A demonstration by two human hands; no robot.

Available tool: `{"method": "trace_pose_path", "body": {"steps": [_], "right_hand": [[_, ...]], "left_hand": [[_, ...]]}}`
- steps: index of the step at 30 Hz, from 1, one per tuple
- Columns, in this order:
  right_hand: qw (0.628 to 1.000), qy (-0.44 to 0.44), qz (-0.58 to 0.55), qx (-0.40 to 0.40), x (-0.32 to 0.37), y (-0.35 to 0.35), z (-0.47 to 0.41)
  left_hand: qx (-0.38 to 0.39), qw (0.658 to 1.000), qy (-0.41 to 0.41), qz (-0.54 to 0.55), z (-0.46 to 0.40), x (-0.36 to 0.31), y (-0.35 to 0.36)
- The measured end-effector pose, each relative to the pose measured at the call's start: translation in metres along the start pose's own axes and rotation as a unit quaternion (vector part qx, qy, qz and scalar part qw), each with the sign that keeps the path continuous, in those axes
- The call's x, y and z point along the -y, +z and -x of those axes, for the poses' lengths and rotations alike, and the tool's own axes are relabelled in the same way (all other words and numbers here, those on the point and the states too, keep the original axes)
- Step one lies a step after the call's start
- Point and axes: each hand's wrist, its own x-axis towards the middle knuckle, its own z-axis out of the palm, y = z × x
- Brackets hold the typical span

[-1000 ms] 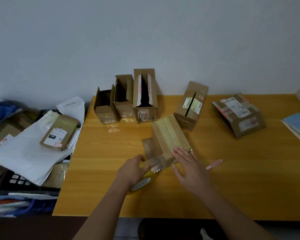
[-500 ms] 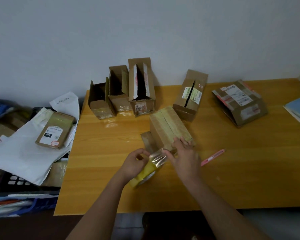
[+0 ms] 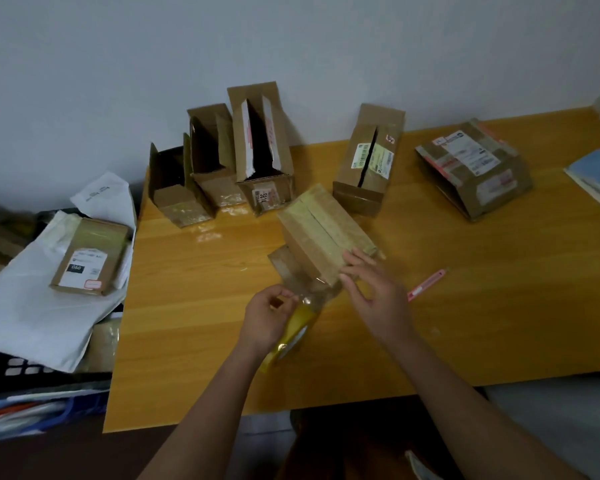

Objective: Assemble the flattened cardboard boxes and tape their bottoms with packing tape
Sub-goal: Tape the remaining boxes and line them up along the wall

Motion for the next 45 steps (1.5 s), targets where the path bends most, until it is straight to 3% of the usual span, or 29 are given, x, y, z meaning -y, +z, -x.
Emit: {"method": "trace_pose_path", "body": {"steps": [3, 5, 8, 12, 14, 19, 22, 24, 26, 29, 32, 36, 45], "right_hand": [[0.995, -0.019, 0.023, -0.093, -0.012, -0.015, 0.005], [0.988, 0.034, 0.087, -0.12, -0.035, -0.025, 0.011], [0.971, 0.166, 0.172, -0.024, -0.075, -0.035, 0.025], [0.914, 0.246, 0.296, 0.125, -0.097, -0.033, 0.034], [0.894, 0.232, 0.354, 0.148, -0.1, -0.034, 0.032], [0.865, 0.054, 0.47, 0.17, -0.113, -0.039, 0.023], [0.858, 0.044, 0.474, 0.194, -0.111, -0.045, 0.018], [0.876, 0.045, 0.452, 0.158, -0.104, -0.051, 0.015], [0.914, 0.051, 0.397, 0.072, -0.087, -0.057, 0.009], [0.966, 0.083, 0.224, -0.101, -0.053, -0.068, 0.001], [0.978, 0.061, 0.01, -0.199, -0.004, -0.075, -0.002], [0.975, 0.019, -0.148, -0.168, 0.048, -0.056, 0.0], [0.975, 0.054, -0.217, -0.012, 0.045, 0.002, 0.003]], "left_hand": [[0.007, 1.0, 0.003, 0.0, -0.003, 0.001, -0.002], [0.012, 1.0, 0.001, 0.012, -0.001, 0.0, -0.003], [0.021, 0.999, -0.006, 0.031, -0.001, 0.001, -0.002], [0.022, 0.999, -0.013, 0.043, -0.001, 0.001, -0.002], [0.02, 0.999, -0.013, 0.047, 0.0, 0.002, -0.003], [0.02, 0.998, 0.003, 0.052, 0.002, 0.005, -0.003], [0.012, 0.999, 0.003, 0.045, 0.002, 0.008, -0.001], [0.007, 0.999, -0.003, 0.033, 0.0, 0.009, 0.0], [0.0, 1.0, -0.008, 0.023, -0.002, 0.011, 0.0], [0.005, 1.0, -0.012, 0.011, -0.004, 0.009, -0.001], [0.014, 1.0, -0.017, 0.003, -0.005, 0.007, -0.001], [0.027, 1.0, -0.014, -0.007, -0.005, 0.005, 0.0], [0.037, 0.999, -0.029, -0.005, -0.013, 0.013, 0.002]]}}
